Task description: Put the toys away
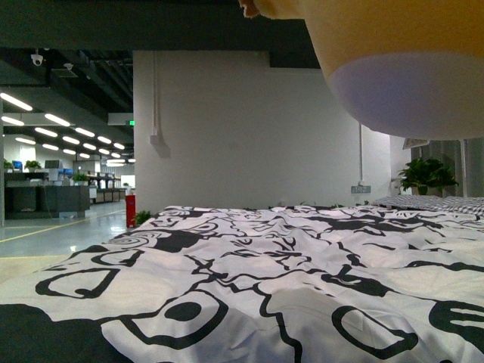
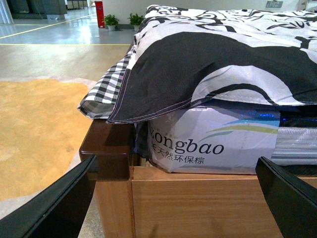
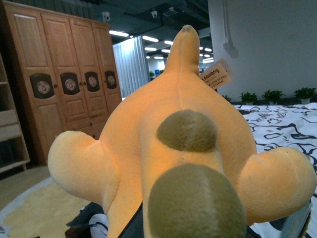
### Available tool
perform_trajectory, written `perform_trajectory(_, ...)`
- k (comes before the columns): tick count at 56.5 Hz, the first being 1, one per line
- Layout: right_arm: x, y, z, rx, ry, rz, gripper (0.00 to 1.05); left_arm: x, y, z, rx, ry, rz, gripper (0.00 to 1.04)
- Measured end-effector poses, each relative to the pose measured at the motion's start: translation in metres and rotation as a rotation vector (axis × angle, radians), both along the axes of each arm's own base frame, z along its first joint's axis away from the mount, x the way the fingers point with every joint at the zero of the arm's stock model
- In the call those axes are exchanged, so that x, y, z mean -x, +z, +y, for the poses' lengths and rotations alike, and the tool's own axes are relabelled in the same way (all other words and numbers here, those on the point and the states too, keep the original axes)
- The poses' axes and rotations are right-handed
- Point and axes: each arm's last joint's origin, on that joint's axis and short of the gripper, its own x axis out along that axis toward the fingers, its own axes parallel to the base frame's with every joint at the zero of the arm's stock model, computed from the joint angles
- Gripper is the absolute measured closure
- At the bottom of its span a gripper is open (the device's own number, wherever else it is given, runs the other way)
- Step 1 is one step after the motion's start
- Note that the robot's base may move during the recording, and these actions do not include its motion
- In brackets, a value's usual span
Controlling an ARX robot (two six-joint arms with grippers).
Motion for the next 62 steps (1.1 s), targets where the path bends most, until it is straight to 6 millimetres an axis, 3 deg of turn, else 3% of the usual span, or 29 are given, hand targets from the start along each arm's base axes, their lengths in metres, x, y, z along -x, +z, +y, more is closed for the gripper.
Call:
perform_trajectory(11,-0.003,-0.014,0.002,-0.013,-0.052,0.084,0.97,0.000,0.000,0.000,0.000,0.000,0.000,0.06)
perform_trajectory(27,-0.003,-0.015,0.003,-0.012,-0.051,0.084,0.98,0.000,0.000,0.000,0.000,0.000,0.000,0.06)
perform_trajectory(32,-0.001,-0.017,0.003,0.056,-0.266,0.219,0.98,0.000,0.000,0.000,0.000,0.000,0.000,0.06)
perform_trajectory(37,0.000,-0.041,-0.003,0.180,-0.486,0.324,0.98,0.000,0.000,0.000,0.000,0.000,0.000,0.06)
perform_trajectory(43,-0.002,-0.072,-0.011,0.243,-0.585,0.356,0.98,0.000,0.000,0.000,0.000,0.000,0.000,0.06)
perform_trajectory(62,-0.001,-0.133,-0.028,0.274,-0.553,0.350,0.98,0.000,0.000,0.000,0.000,0.000,0.000,0.06)
